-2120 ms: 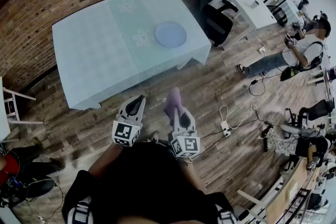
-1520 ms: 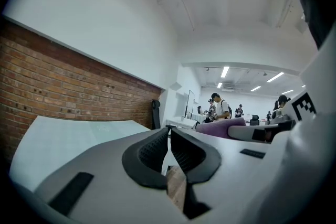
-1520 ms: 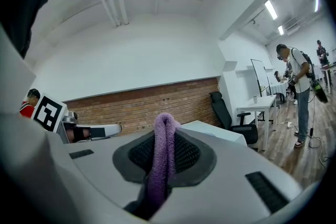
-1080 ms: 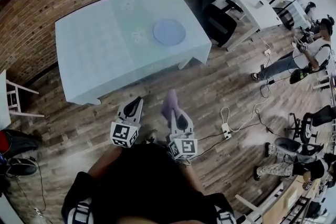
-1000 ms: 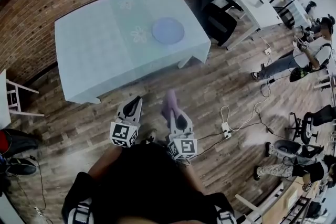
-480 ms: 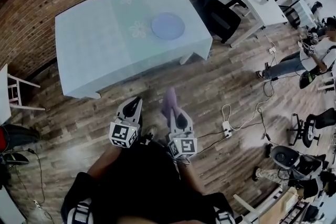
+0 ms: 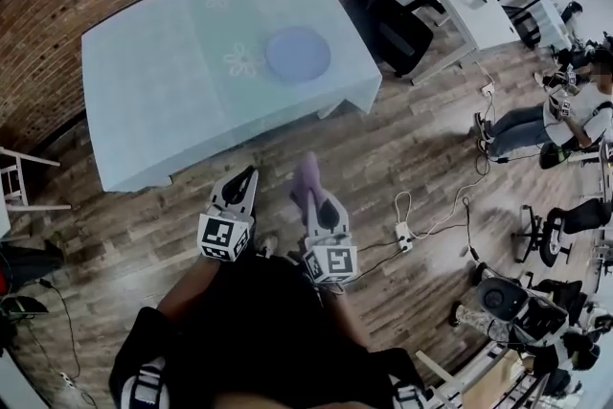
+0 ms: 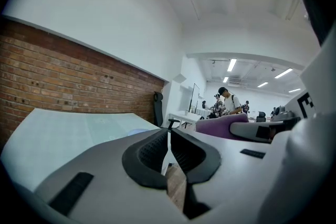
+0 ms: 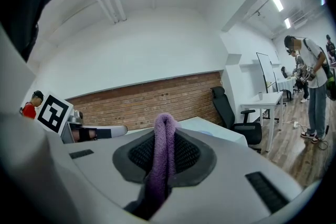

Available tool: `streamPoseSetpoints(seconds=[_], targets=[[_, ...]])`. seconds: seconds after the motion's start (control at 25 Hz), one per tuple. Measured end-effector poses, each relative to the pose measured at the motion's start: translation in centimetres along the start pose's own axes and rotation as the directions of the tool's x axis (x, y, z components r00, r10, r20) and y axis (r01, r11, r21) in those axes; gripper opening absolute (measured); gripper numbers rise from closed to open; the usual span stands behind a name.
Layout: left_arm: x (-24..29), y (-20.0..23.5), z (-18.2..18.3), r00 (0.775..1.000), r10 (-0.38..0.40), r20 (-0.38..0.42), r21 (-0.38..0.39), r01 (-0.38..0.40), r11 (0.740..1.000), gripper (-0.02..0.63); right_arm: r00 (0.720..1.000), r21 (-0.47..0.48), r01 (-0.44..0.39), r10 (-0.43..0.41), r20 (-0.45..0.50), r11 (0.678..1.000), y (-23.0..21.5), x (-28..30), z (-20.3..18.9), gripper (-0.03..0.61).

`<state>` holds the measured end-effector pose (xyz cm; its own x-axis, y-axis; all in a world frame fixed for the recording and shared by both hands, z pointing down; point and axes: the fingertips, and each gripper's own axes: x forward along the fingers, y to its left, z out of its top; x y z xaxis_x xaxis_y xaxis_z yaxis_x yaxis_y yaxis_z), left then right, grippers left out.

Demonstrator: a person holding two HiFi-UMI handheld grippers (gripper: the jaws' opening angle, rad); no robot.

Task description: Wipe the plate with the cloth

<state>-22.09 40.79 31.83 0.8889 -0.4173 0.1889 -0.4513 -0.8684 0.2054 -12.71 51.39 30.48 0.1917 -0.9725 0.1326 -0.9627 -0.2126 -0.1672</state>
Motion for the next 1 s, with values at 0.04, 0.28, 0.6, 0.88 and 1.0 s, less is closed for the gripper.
streamPoseSetpoints(seconds=[0.04,0.28,0.6,0.88,1.0], targets=[[0.9,0.7,0.3,1.000,-0.002,0.001,-0.001,0.002,1.000,0.046,1.000,-0.004,0.003,-0.003,0.000,1.000,-0.3,1.0,0.2,0.066],[6.7,5.1,2.6,1.000,-0.017,0.005,-0.003,0.017,1.000,0.046,1.000,-0.014,0.022,-0.022,0.007,1.000,-1.9,7.7,1.7,0.066],[13.7,11.4,5.2,0.999,-0.048,-0.015,-0.007,0.048,0.999,0.046,0.998,-0.009,0.062,-0.062,-0.014,0.998,-3.0,16.6,3.0,0.066],[18.4,15.0,6.4,0.997,-0.077,-0.017,-0.017,0.076,0.997,0.046,0.996,-0.020,0.089,-0.089,-0.028,0.996,-3.9,22.1,3.6,0.066],[20.0,15.6,6.7,0.997,-0.078,-0.020,-0.029,0.077,0.997,0.046,0.995,-0.019,0.089,-0.089,-0.033,0.996,-4.5,23.7,4.1,0.066]])
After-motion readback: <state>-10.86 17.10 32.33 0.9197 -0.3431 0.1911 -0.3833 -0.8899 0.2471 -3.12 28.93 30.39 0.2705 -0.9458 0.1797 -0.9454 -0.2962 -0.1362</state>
